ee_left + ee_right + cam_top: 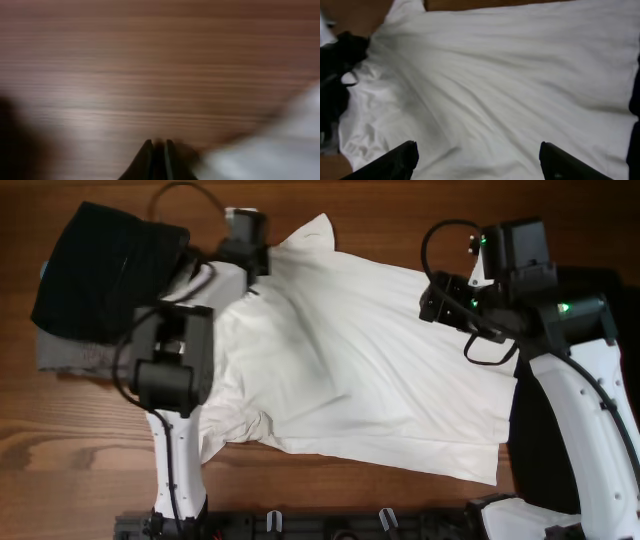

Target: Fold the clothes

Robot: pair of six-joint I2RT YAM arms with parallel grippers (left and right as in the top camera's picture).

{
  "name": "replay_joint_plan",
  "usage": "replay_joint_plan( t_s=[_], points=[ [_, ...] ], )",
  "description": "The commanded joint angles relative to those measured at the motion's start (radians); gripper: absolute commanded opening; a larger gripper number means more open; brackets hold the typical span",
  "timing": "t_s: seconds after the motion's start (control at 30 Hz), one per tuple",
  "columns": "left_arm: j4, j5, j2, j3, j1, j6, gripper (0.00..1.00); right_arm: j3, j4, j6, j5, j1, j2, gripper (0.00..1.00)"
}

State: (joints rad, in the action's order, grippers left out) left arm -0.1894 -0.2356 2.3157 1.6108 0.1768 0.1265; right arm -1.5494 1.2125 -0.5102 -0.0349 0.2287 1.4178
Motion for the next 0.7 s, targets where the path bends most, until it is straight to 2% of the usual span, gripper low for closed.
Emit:
replay_joint_plan(
  t_s=[0.0, 0.1, 0.2, 0.3, 0.37, 0.47, 0.5, 0.53, 0.57, 0.6, 0.67],
  points=[
    [-0.069, 0.07, -0.008, 0.062, -0.072, 0.045, 0.1, -0.006, 0.009, -0.094, 0.081, -0.038, 0.068, 0.85],
    [-0.121, 0.118, -0.067, 0.096, -0.097, 0.073, 0.15, -0.006, 0.008, -0.092, 0.081, -0.107, 0.121, 0.87],
    [-0.163, 0.301, -0.172, 0.107, -0.107, 0.069, 0.25, -0.006, 0.007, -0.076, 0.065, -0.241, 0.194, 0.86],
    [-0.203, 0.523, -0.245, 0.107, -0.091, 0.025, 0.3, -0.006, -0.003, -0.007, 0.009, -0.401, 0.272, 0.8],
    [-0.245, 0.574, -0.27, 0.107, -0.068, 0.008, 0.32, -0.006, -0.02, 0.027, 0.009, -0.477, 0.307, 0.76],
    [-0.332, 0.576, -0.275, 0.107, -0.022, 0.008, 0.38, -0.006, -0.08, 0.066, 0.009, -0.6, 0.382, 0.62],
    [-0.361, 0.576, -0.274, 0.107, -0.009, 0.005, 0.38, -0.006, -0.1, 0.065, 0.009, -0.629, 0.409, 0.47],
    [-0.401, 0.576, -0.274, 0.107, 0.008, -0.016, 0.38, -0.006, -0.121, 0.065, 0.003, -0.666, 0.449, 0.27],
    [-0.435, 0.576, -0.274, 0.107, 0.025, -0.042, 0.37, -0.006, -0.132, 0.065, -0.018, -0.688, 0.483, 0.14],
    [-0.459, 0.575, -0.274, 0.107, 0.038, -0.056, 0.43, -0.006, -0.135, 0.066, -0.043, -0.701, 0.512, 0.06],
    [-0.513, 0.571, -0.274, 0.107, 0.069, -0.071, 0.56, -0.006, -0.138, 0.066, -0.071, -0.712, 0.591, 0.04]
  ],
)
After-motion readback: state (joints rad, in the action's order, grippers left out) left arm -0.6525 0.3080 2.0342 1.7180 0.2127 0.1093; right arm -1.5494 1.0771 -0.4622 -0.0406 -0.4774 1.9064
